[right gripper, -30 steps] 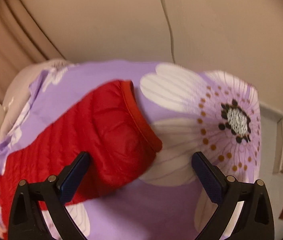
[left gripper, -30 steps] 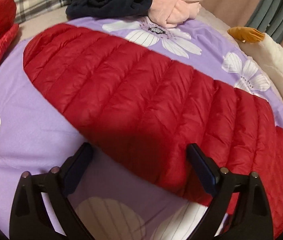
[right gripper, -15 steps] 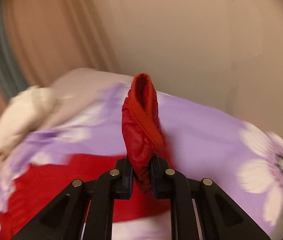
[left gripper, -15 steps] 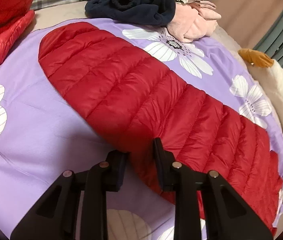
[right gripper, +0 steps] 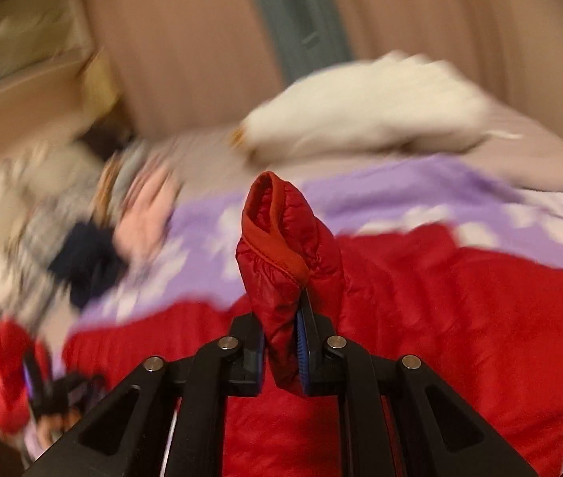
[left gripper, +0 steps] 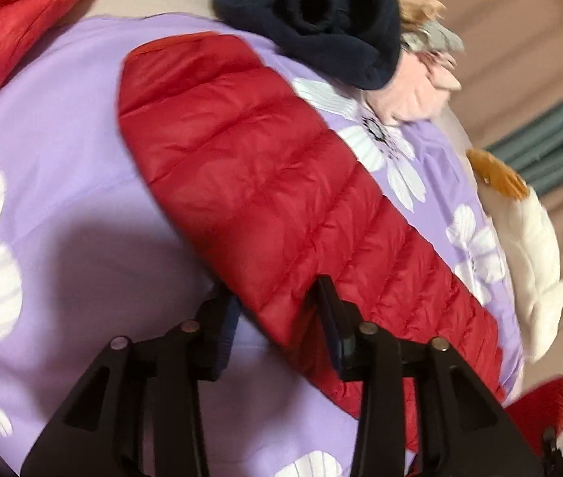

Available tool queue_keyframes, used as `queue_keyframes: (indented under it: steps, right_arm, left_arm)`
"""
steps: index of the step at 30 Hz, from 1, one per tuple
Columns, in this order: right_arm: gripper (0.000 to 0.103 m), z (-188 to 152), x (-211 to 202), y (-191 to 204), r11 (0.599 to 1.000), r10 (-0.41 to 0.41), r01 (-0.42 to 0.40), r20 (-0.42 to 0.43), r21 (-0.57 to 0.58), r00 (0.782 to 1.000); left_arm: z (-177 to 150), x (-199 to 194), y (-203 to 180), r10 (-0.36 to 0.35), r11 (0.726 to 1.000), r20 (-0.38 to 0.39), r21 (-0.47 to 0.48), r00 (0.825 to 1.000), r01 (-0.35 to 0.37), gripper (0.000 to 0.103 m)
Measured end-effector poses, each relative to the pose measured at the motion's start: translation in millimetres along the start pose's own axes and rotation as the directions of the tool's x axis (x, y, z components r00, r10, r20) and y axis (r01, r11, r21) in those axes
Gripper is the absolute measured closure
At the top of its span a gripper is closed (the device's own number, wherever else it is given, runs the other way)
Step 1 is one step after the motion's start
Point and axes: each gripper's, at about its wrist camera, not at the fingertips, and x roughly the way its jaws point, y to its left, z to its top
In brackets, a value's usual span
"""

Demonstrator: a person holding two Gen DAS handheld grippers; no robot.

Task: Fold large clothes
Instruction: 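Grasp the sleeve cuff nearest the left gripper while the right gripper grasps the other cuff, then fold both held sleeves inward across the jacket body and release them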

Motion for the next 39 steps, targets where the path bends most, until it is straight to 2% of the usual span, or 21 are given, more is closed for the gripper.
queue_keyframes:
  steps: [1,2,3,4,5,8,10,12,14,15,17,18,20,22,25,27,30,32,35,37,39]
  right_arm:
    - [0.071,-6.2,7.9,10.2,0.999,0.03,-0.031,-0.042,-0.023,0.999]
    - [0.048,-12.0,2.3,8.2,0.997,0.071,-0.073,-0.057,-0.036,0.996]
    - [0.036,-14.3,-0.6,10.0,0.991,0.121,-0.124,-0.062,-0.051,0.991]
    - [0.023,-11.1,-5.1,4.3,0.99,0.125,-0.127,-0.041,-0.065,0.991]
    - [0.021,-10.6,-19.6,-0.4,0.991,0.109,-0.11,-0.017,-0.077,0.994]
    - [0.021,-9.6,-48.4,-27.7,0.995,-0.002,0.005,0.031,-0.1,1.0]
    - [0.021,-14.3,-58.0,-47.7,0.981,-0.158,0.163,0.046,-0.11,0.986]
    - [0.021,-20.4,-66.7,-77.6,0.932,-0.343,0.349,0.071,-0.102,0.937]
    - [0.021,-31.9,-78.2,-116.3,0.869,-0.49,0.492,0.046,-0.049,0.87]
    - [0.022,-36.9,-83.7,-132.2,0.856,-0.516,0.516,0.032,-0.016,0.856]
    - [0.027,-53.4,-92.7,-166.2,0.86,-0.506,0.504,-0.003,0.079,0.863]
    - [0.031,-62.0,-98.8,-185.1,0.86,-0.492,0.492,-0.032,0.136,0.87]
    - [0.043,-74.3,-107.5,-212.2,0.836,-0.494,0.5,-0.087,0.225,0.865]
    - [0.045,-85.9,-112.6,-232.7,0.811,-0.496,0.507,-0.118,0.291,0.86]
    - [0.045,-93.1,-125.8,-240.5,0.799,-0.503,0.506,-0.101,0.325,0.859]
    - [0.045,-94.1,-137.5,-242.8,0.784,-0.528,0.524,-0.086,0.334,0.845]
    - [0.045,-96.5,-153.1,-249.5,0.784,-0.534,0.519,-0.054,0.341,0.844]
    - [0.045,-97.1,-167.1,-250.8,0.788,-0.535,0.507,-0.02,0.349,0.845]
    - [0.045,-98.3,-177.0,-257.7,0.789,-0.549,0.511,0.018,0.342,0.836]
    - [0.045,-100.0,-184.1,-262.9,0.775,-0.569,0.534,0.007,0.339,0.822]
    - [0.045,-102.0,-189.8,-268.9,0.768,-0.576,0.538,0.007,0.348,0.818]
  left_arm:
    - [0.7,1.6,-2.9,0.007,1.0,-0.001,0.009,1.0,-0.007,0.066]
    - [1.6,3.0,-6.2,0.019,1.0,-0.002,0.014,1.0,-0.019,0.066]
    - [2.9,3.8,-9.8,0.041,0.999,0.001,0.021,0.999,-0.041,0.07]
    - [4.1,3.2,-11.1,0.063,0.997,0.006,0.035,0.998,-0.063,0.074]
    - [4.6,3.4,-14.8,0.089,0.994,0.013,0.058,0.996,-0.09,0.076]
    - [0.5,-0.5,-29.2,0.17,0.973,0.059,0.151,0.984,-0.177,0.085]
    - [-3.4,-8.0,-41.8,0.209,0.954,0.123,0.194,0.97,-0.23,0.088]
    - [-7.5,-20.2,-58.1,0.226,0.938,0.211,0.218,0.951,-0.271,0.09]
    - [-13.7,-31.3,-80.9,0.212,0.912,0.274,0.288,0.938,-0.29,0.091]
    - [-18.6,-37.9,-94.0,0.199,0.896,0.308,0.328,0.93,-0.301,0.092]
    - [-29.2,-51.2,-120.2,0.161,0.862,0.365,0.401,0.917,-0.311,0.092]
    - [-35.1,-57.7,-136.0,0.128,0.85,0.378,0.435,0.917,-0.298,0.093]
    - [-46.0,-69.3,-157.4,0.086,0.844,0.389,0.461,0.917,-0.275,0.093]
    - [-63.5,-80.4,-184.8,0.038,0.825,0.403,0.504,0.915,-0.256,0.094]
    - [-109.4,-105.7,-239.0,-0.072,0.752,0.445,0.612,0.893,-0.245,0.094]
    - [-145.9,-120.4,-273.2,-0.149,0.702,0.42,0.682,0.895,-0.204,0.093]
    - [-205.8,-135.4,-312.3,-0.284,0.646,0.283,0.762,0.916,-0.035,0.093]
    - [-255.3,-138.4,-331.4,-0.33,0.574,0.208,0.818,0.921,0.021,0.093]
    - [-314.6,-130.3,-343.4,-0.348,0.483,0.077,0.869,0.934,0.108,0.092]
    - [-337.7,-116.7,-345.9,-0.31,0.47,-0.02,0.866,0.95,0.172,0.089]
    - [-350.9,-104.7,-344.4,-0.267,0.479,-0.077,0.854,0.961,0.201,0.087]
